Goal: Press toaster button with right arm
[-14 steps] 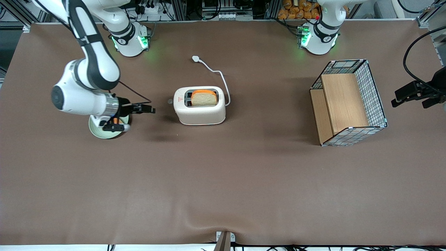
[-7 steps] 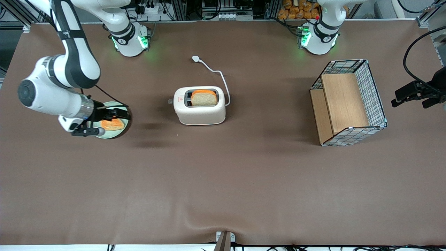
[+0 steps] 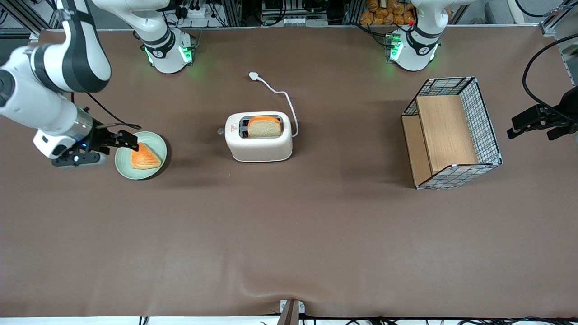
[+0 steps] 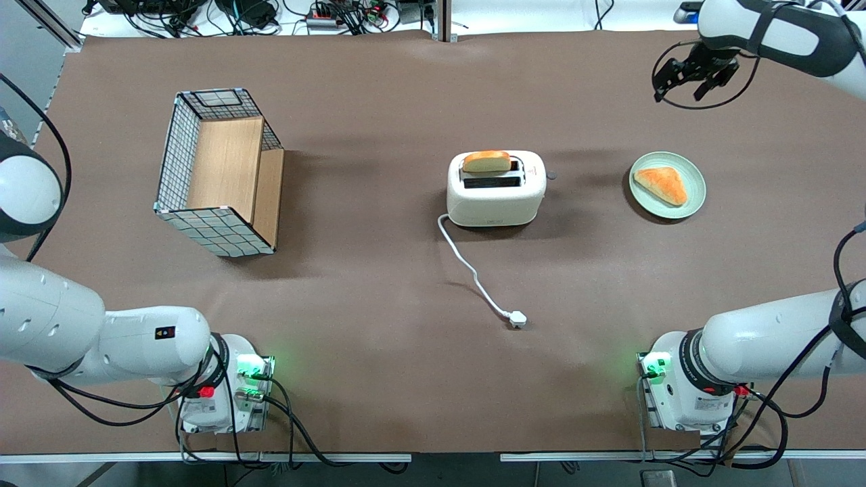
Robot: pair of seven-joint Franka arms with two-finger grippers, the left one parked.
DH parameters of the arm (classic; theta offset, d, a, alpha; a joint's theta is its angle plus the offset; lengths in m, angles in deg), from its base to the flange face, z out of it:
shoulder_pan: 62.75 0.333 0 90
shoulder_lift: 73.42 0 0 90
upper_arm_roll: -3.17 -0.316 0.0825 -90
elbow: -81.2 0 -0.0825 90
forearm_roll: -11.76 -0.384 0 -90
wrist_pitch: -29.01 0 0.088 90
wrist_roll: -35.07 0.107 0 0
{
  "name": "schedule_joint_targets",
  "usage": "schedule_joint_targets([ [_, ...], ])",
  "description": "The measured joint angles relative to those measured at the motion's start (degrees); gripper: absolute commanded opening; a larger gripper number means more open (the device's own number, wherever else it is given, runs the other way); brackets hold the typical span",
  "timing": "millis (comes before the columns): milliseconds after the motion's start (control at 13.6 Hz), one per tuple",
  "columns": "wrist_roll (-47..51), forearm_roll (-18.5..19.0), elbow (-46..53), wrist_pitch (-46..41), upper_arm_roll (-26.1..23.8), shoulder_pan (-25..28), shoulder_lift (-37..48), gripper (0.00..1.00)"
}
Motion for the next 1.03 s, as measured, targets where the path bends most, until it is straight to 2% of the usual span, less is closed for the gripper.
schedule_joint_targets([
  [220,0.0,1.73,1.74,-2.21,-0.02,0.0,2.43,1.0],
  [514,0.05,2.66,11.2,-14.45,0.02,-0.05,3.14,1.0],
  [661,0.32,3.35,15.28,-17.89,0.1,-0.39,3.26,1.0],
  [1028,6.96,3.54,21.29,-26.05,-0.03,-0.84,3.27,1.0],
])
